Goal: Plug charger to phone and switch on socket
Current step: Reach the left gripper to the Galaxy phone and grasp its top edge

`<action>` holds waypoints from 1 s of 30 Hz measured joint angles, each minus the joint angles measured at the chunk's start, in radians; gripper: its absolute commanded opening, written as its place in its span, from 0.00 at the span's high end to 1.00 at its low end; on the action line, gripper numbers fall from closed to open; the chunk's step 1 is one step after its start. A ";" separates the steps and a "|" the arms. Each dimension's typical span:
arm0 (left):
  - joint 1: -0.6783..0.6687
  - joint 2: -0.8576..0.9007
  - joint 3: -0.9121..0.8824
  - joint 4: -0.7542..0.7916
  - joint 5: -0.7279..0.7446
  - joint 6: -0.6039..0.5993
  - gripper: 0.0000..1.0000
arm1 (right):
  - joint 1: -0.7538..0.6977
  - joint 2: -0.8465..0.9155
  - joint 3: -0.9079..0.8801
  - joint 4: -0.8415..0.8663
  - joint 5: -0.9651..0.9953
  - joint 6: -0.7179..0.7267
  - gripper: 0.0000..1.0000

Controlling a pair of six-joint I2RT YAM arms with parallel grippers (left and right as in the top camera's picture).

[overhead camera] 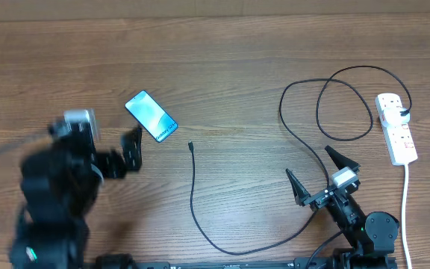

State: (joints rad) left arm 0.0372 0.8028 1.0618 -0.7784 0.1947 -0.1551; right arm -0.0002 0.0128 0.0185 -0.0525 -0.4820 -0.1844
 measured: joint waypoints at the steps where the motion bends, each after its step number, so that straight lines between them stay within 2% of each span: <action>1: 0.000 0.082 0.095 -0.043 0.014 0.000 0.00 | 0.000 0.000 0.000 0.000 0.000 0.000 0.00; 2: 0.000 0.123 0.141 -0.064 0.019 0.000 0.00 | 0.000 0.000 0.000 0.000 0.000 0.000 0.00; 3: 0.000 0.204 0.246 -0.171 0.027 0.000 0.00 | 0.000 0.000 0.000 -0.001 0.000 0.001 0.00; 10: 0.000 0.655 0.861 -0.589 0.054 0.002 0.00 | 0.000 -0.001 0.000 0.000 0.000 0.001 0.00; 13: -0.003 0.820 1.058 -0.737 0.056 0.006 0.00 | 0.000 -0.001 0.000 0.001 0.000 0.000 0.00; 15: -0.010 0.917 1.128 -0.792 0.056 0.008 0.00 | 0.000 -0.001 0.000 0.000 0.000 0.001 0.00; 20: -0.034 1.091 1.142 -0.819 0.056 0.008 0.00 | 0.000 -0.001 0.000 0.000 0.000 0.001 0.00; 21: -0.038 1.122 1.142 -0.819 0.056 0.008 0.40 | 0.000 -0.001 0.000 0.000 0.000 0.000 0.00; 22: -0.042 1.156 1.142 -0.819 0.056 0.008 0.65 | 0.000 -0.001 0.000 0.000 0.000 0.000 0.00; 23: -0.044 1.191 1.142 -0.820 0.056 0.005 0.85 | 0.000 -0.001 0.000 0.000 0.000 0.000 0.00; 24: -0.044 1.218 1.142 -0.824 0.056 0.005 0.96 | 0.000 -0.001 0.000 0.000 0.000 0.000 0.00; 30: -0.045 1.382 1.143 -0.870 0.056 -0.034 0.96 | 0.000 -0.001 0.000 0.000 0.000 0.000 0.00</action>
State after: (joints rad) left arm -0.0082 2.1849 2.2047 -1.6485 0.2512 -0.1890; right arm -0.0002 0.0120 0.0185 -0.0521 -0.4824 -0.1841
